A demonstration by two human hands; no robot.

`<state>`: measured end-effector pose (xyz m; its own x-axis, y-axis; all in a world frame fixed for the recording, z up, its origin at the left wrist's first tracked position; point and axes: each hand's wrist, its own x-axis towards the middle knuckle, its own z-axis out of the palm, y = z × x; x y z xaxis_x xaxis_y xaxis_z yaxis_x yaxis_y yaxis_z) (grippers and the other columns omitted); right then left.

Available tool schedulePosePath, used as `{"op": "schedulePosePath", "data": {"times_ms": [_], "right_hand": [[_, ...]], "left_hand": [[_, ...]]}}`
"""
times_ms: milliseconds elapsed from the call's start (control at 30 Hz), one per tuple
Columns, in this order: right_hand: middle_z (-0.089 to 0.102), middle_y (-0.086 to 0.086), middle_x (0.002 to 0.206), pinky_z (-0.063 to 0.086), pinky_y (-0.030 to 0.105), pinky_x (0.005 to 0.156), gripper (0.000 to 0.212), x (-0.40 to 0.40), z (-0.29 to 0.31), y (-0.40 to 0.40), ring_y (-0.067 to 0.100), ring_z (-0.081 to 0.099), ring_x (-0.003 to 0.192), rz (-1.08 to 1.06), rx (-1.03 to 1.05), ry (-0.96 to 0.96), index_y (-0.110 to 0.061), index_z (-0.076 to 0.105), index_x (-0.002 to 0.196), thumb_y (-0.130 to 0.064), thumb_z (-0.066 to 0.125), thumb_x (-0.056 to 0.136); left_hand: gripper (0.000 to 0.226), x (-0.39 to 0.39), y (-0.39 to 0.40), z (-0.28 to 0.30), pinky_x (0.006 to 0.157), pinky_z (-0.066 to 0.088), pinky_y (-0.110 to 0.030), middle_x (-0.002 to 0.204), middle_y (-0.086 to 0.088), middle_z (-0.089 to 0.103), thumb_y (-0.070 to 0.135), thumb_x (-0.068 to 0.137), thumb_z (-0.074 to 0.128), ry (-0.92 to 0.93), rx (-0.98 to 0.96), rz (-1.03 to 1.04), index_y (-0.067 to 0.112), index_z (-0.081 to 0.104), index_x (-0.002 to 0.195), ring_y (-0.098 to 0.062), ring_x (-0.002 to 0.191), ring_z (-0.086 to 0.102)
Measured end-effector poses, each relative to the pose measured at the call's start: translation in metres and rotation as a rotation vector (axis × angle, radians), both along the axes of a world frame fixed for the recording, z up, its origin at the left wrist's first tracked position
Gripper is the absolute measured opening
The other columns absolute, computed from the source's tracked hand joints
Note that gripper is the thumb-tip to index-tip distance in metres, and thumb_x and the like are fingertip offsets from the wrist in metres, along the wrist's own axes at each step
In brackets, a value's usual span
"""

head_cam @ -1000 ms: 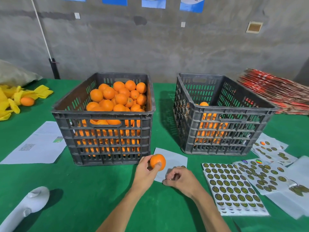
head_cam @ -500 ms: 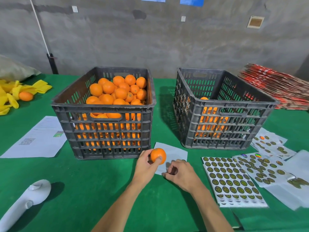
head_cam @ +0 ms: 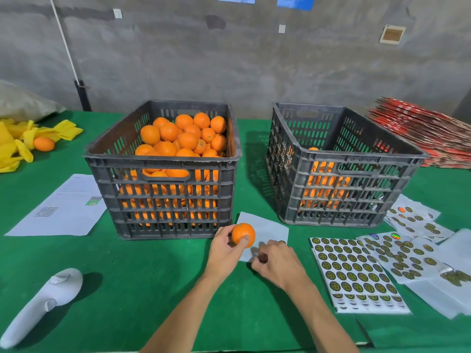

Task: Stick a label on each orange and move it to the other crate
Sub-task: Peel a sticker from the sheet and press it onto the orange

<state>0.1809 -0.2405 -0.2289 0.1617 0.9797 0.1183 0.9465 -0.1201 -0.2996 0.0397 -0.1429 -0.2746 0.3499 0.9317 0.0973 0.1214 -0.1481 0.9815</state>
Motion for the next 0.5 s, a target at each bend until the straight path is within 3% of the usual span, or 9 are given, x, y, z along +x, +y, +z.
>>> {"op": "schedulePosePath", "data": {"times_ms": [133,233,333,433,500], "right_hand": [[0.059,-0.002,0.081,0.044,0.026,0.067,0.026,0.001,0.002,0.0,0.019,0.057,0.07,0.012,-0.009,-0.013,-0.017,0.068,0.085,-0.038,0.056,0.096],[0.056,-0.005,0.079,0.044,0.03,0.065,0.027,0.003,-0.002,0.0,0.019,0.055,0.071,-0.002,-0.034,0.031,-0.019,0.059,0.076,-0.039,0.059,0.094],[0.064,-0.011,0.077,0.048,0.027,0.067,0.023,0.007,-0.011,-0.005,0.011,0.061,0.072,-0.155,0.075,0.364,-0.022,0.069,0.072,-0.036,0.067,0.09],[0.074,-0.003,0.073,0.058,0.027,0.062,0.02,0.011,-0.013,-0.01,0.014,0.071,0.068,-0.382,0.264,0.78,-0.024,0.074,0.074,-0.025,0.069,0.093],[0.071,-0.003,0.079,0.058,0.029,0.061,0.02,0.011,-0.009,-0.008,0.014,0.07,0.068,-0.387,0.351,0.739,-0.026,0.072,0.078,-0.024,0.066,0.097]], "left_hand": [[0.033,0.0,0.0,-0.001,0.09,0.054,-0.027,0.117,0.012,0.065,0.036,0.085,0.079,-0.003,-0.007,0.0,0.047,0.059,0.109,-0.001,0.1,0.068],[0.033,0.0,0.001,0.0,0.091,0.055,-0.028,0.117,0.01,0.065,0.035,0.085,0.079,-0.008,-0.005,0.001,0.045,0.06,0.11,-0.003,0.101,0.068],[0.033,0.0,0.001,0.001,0.091,0.054,-0.028,0.117,0.009,0.065,0.033,0.086,0.079,-0.008,-0.008,0.001,0.044,0.06,0.111,-0.003,0.101,0.068],[0.032,0.001,0.001,0.002,0.093,0.054,-0.029,0.117,0.01,0.066,0.033,0.086,0.079,-0.009,-0.014,-0.001,0.044,0.06,0.11,-0.003,0.102,0.068],[0.033,0.0,-0.001,0.005,0.093,0.054,-0.029,0.117,0.009,0.066,0.033,0.086,0.081,-0.016,-0.007,-0.002,0.042,0.061,0.111,-0.004,0.101,0.068]]}}
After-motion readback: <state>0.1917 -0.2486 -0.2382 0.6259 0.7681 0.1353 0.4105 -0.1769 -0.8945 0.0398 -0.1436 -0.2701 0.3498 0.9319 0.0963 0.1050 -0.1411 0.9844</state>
